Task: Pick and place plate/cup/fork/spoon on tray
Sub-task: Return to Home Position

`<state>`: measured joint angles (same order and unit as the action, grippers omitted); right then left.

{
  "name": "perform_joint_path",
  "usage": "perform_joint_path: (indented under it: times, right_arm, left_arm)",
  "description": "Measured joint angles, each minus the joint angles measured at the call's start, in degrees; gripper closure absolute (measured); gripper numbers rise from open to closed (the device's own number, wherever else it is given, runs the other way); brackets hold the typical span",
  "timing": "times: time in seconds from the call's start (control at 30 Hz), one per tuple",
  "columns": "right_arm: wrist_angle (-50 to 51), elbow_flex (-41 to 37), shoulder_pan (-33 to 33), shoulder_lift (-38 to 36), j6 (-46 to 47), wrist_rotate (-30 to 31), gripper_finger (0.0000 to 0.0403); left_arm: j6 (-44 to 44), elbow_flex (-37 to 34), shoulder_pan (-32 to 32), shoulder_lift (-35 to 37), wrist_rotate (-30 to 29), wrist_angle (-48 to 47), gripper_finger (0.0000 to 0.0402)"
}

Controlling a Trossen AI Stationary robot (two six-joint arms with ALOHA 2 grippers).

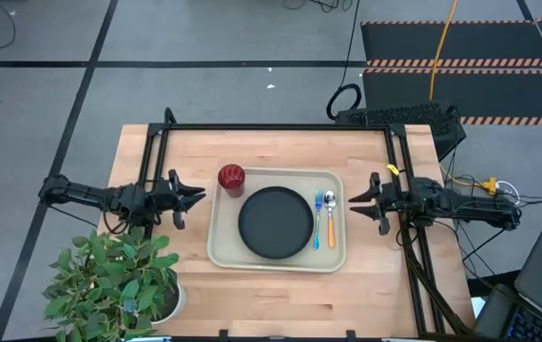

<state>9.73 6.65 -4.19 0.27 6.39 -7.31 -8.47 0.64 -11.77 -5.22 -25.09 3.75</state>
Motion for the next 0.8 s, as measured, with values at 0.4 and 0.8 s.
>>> perform_joint_path:
  times: [0.4, 0.8]
  right_arm:
    - [-11.73, -5.59, 0.02, 1.31, 1.24, 1.72, 0.0332]
    - [-11.53, -5.70, 0.02, 1.50, 0.83, 1.60, 0.0332]
  left_arm:
    - [-0.44, 0.00, 0.00, -0.20, -0.08, -0.13, 0.0321]
    - [-0.02, 0.00, 0.28, -3.37, -0.98, -0.15, 0.0321]
